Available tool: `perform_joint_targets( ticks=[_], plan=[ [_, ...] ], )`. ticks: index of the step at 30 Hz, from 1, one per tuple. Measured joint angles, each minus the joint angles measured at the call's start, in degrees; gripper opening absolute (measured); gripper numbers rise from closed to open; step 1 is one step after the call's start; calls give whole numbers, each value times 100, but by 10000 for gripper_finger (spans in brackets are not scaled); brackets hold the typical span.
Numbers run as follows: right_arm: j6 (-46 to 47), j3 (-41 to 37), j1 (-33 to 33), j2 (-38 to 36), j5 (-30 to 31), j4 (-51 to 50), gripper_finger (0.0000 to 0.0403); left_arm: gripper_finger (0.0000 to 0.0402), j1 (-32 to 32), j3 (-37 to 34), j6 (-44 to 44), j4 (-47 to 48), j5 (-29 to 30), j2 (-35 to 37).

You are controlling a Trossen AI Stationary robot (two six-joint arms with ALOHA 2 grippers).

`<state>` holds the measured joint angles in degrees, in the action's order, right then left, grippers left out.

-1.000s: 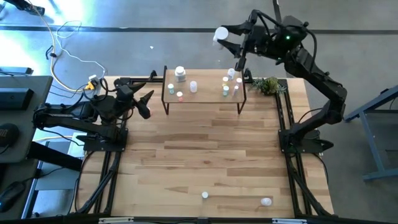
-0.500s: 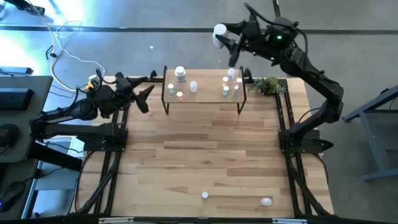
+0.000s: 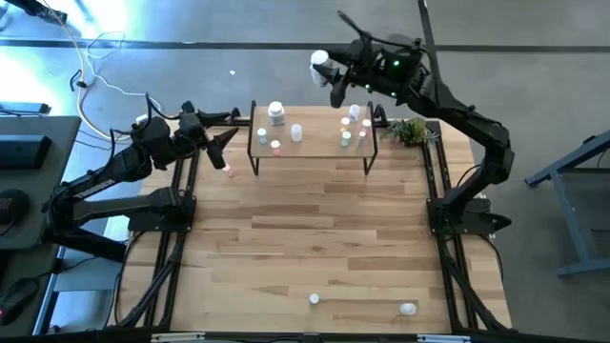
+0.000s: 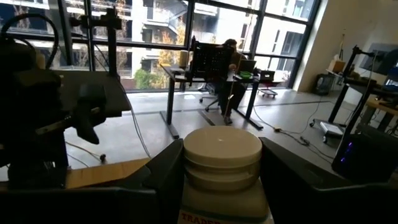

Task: Pick and place medicine bottles onto shelf by color
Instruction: Put the white pill bottle on the shelf

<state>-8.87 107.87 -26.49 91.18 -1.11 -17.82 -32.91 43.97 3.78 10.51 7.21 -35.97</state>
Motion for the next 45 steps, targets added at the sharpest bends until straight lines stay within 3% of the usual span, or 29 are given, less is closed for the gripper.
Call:
perform_joint_targets(
  ticks=[10, 21, 29, 42, 45],
  plan=[
    [522, 0, 116, 48, 259, -183, 165, 225, -460, 0, -10, 10, -531, -12],
    [547, 0, 114, -135, 237, -483, 165, 225, -537, 0, -85, -1, -530, -12],
    [341, 0, 219, -606, 219, -1353, 165, 225, -537, 0, -163, -45, -523, -12],
    [172, 3, 440, -640, 175, -2448, 165, 225, -537, 0, -167, -45, -484, -12],
    [138, -353, 453, -759, 162, -2423, 165, 225, -537, 0, -231, -46, -482, -12]
  ],
)
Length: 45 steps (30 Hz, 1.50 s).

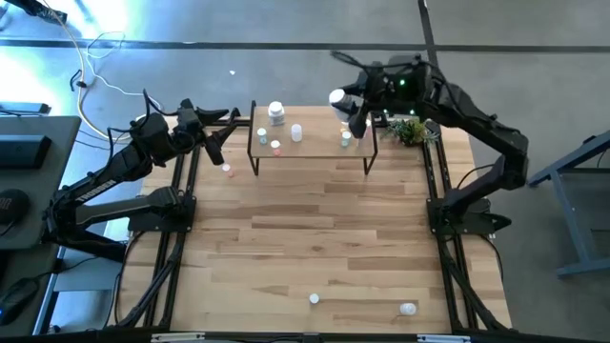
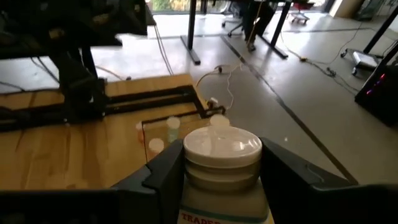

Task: Pick and place medicine bottles onto shelf by color
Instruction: Put the white pill bottle on the shelf

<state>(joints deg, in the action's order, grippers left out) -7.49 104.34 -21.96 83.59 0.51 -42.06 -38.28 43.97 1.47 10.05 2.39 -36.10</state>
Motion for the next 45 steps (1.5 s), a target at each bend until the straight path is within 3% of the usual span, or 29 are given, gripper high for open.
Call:
perform_joint_targets(
  ticks=[7, 17, 24, 31, 45],
  plan=[
    [267, -1875, -97, -999, -27, 1596, 165, 225, 2, 0, -236, -93, 130, 0],
    [666, -3620, -87, -2229, -64, 3733, 165, 225, 2, 0, -246, -92, 301, 0],
    [1259, -4762, -83, -2594, -438, 5278, 165, 225, 2, 0, -297, -90, 341, 0],
    [1699, -5305, 184, -2456, -458, 6380, 165, 225, 2, 0, -282, -90, 341, 0],
    [1528, -5306, 1273, -1354, 1862, 7430, 165, 225, 2, 0, -295, -90, 339, 0]
  ],
)
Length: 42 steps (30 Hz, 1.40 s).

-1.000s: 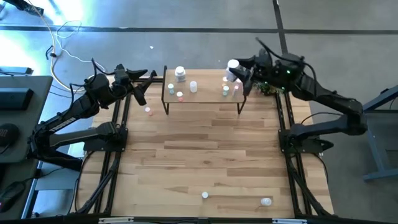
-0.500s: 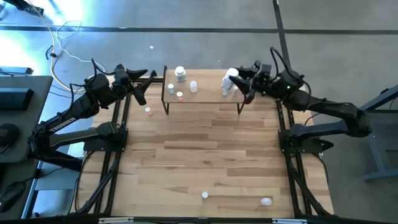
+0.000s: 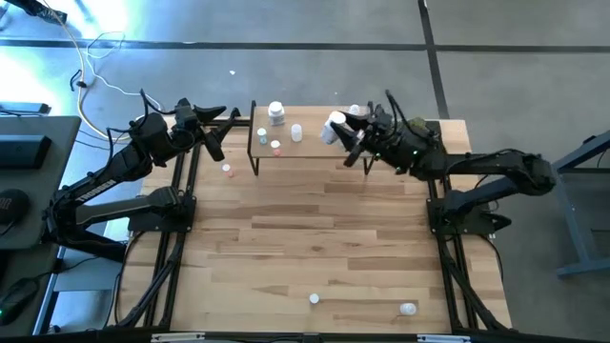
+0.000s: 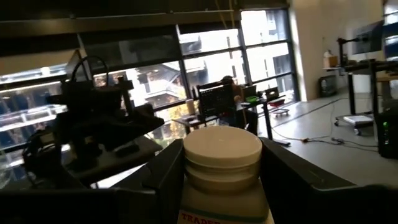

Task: Pick and place medicine bottles onto shelf by color
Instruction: Put the white pill bottle on the shelf

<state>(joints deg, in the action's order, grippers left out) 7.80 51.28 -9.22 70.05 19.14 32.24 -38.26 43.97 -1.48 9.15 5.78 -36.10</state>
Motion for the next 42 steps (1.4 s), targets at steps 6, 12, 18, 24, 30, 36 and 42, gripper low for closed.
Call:
perform_joint_targets(
  ticks=[6, 12, 18, 24, 30, 36, 42],
  plan=[
    [-223, 7, 440, 611, 1020, 573, 165, 225, -2, 0, 16, 0, -2, 0],
    [-781, 7, 718, 1161, 2039, 1344, 165, 225, -2, 0, 16, 0, -2, 0],
    [-783, 82, 704, 1583, 2379, 1605, 165, 225, 0, 0, 70, 0, -2, 0],
    [-969, 888, 733, 2231, 2891, 816, 165, 225, -2, 0, 334, 48, -3, 0],
    [-652, 1229, 694, 2673, 3319, 509, 165, 225, 0, 0, 322, 48, -5, 0],
    [-84, 1247, 622, 2981, 3664, 513, 165, 225, 0, 0, 322, 48, -7, 2],
    [139, 1247, 622, 3258, 3811, 448, 165, 225, 0, 0, 322, 48, -24, 0]
  ],
)
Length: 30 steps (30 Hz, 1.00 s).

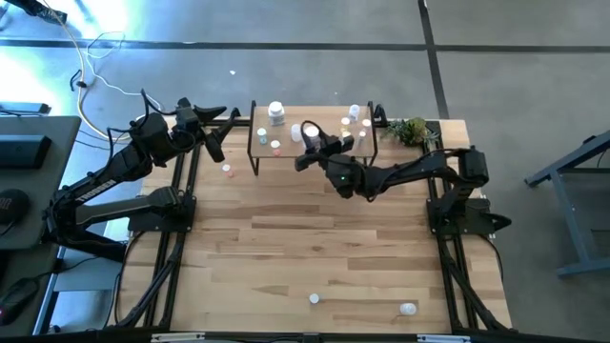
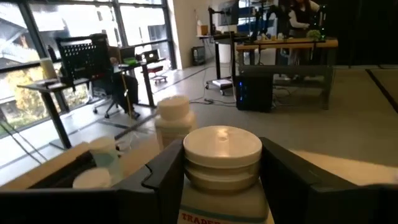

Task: Pick and place medicine bottles onto shelf by color
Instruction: Put the white pill bottle on the shelf

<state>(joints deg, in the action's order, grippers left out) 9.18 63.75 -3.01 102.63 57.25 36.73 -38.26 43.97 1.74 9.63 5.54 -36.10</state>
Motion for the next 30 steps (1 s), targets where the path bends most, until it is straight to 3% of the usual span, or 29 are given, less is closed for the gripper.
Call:
perform_joint_targets(
  ticks=[13, 23, 30],
  plan=[
    [577, -2, -150, 57, 0, -833, 165, 225, 2, 0, 0, 0, -54, 0],
    [472, -2, -262, 57, -93, -856, 166, 225, 2, 0, 0, 0, -52, 0],
    [740, 0, -368, 46, -240, -968, 192, 225, 2, 0, 0, 0, -41, 0]
  ],
)
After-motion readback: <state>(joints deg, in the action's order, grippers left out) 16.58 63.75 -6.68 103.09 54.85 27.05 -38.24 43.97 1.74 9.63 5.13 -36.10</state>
